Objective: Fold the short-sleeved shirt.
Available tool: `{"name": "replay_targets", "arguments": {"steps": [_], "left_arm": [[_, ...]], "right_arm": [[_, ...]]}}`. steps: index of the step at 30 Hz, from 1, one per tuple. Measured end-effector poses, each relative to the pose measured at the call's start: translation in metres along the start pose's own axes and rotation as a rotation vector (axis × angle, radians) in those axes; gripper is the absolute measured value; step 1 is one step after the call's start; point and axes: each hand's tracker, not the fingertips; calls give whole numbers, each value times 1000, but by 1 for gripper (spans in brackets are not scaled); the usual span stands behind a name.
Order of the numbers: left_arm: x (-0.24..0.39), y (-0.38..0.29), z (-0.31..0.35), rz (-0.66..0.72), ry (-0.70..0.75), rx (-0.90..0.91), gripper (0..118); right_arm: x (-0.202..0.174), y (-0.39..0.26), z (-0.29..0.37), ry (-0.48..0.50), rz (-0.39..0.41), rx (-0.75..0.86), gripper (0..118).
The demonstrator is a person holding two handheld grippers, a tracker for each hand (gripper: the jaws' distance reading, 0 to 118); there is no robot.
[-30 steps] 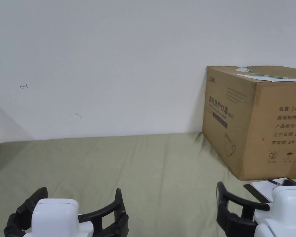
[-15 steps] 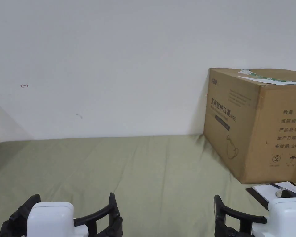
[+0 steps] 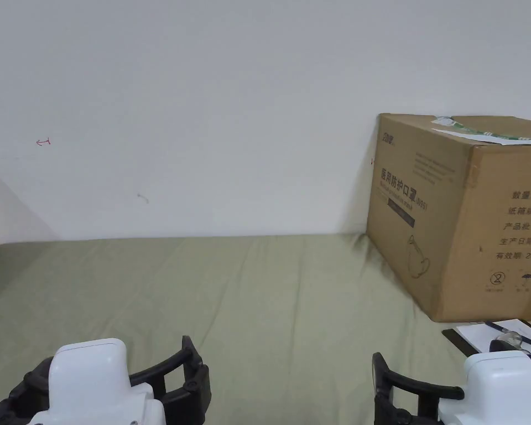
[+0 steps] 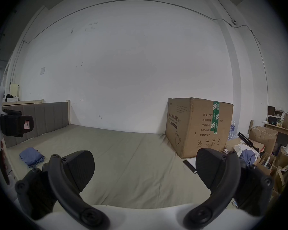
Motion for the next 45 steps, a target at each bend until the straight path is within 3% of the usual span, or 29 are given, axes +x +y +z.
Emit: {"name": "replay_targets", "arguments": {"steps": [16, 24, 45], "left_arm": [[-2, -6, -7, 52, -66, -90, 117], [8, -9, -1, -24, -52, -70, 117], [3, -11, -6, 17, -92, -119, 117]], "right_arm": [[-3, -7, -4, 16, -8, -47, 118], [-4, -11, -5, 22, -18, -62, 118], [-6, -19, -9, 34, -17, -95, 118]]}}
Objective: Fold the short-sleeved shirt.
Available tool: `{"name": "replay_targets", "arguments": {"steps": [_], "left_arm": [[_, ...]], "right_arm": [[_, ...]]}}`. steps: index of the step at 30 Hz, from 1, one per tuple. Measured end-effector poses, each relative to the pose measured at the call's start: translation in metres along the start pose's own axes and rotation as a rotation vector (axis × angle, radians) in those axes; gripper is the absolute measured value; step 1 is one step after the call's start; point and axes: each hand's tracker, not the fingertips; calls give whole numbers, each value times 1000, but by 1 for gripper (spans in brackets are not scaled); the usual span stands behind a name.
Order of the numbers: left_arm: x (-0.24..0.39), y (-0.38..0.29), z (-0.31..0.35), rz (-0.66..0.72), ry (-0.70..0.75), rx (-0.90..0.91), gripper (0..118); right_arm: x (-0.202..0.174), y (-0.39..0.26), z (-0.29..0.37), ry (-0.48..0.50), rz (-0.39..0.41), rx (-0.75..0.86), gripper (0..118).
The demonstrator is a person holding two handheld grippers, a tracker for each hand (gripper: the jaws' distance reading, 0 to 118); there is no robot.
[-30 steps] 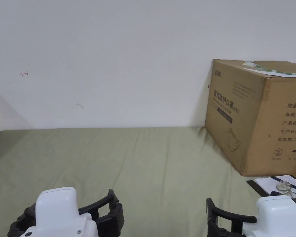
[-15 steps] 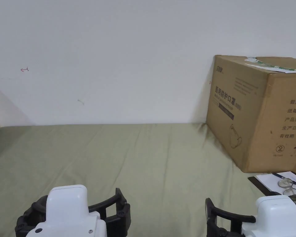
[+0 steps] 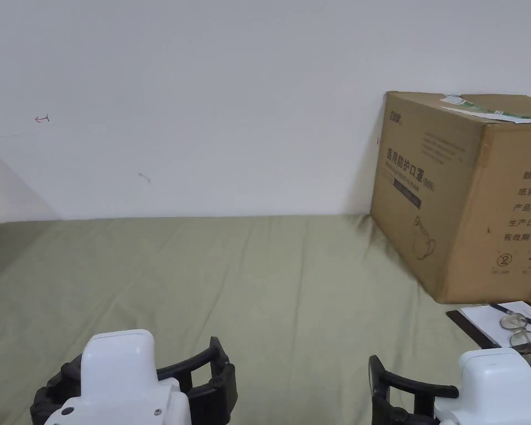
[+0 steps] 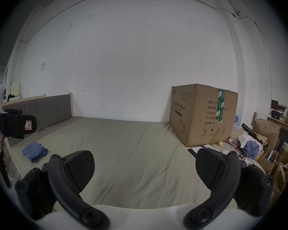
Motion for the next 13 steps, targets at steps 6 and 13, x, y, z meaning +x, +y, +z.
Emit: {"name": "replay_targets", "arguments": {"steps": [6, 13], "left_arm": [[2, -2, -1, -16, -7, 6, 117], [7, -8, -6, -46, -1, -12, 117]], "right_arm": [[-2, 0, 1, 4, 13, 1, 118], [-1, -7, -3, 4, 10, -17, 118]]}}
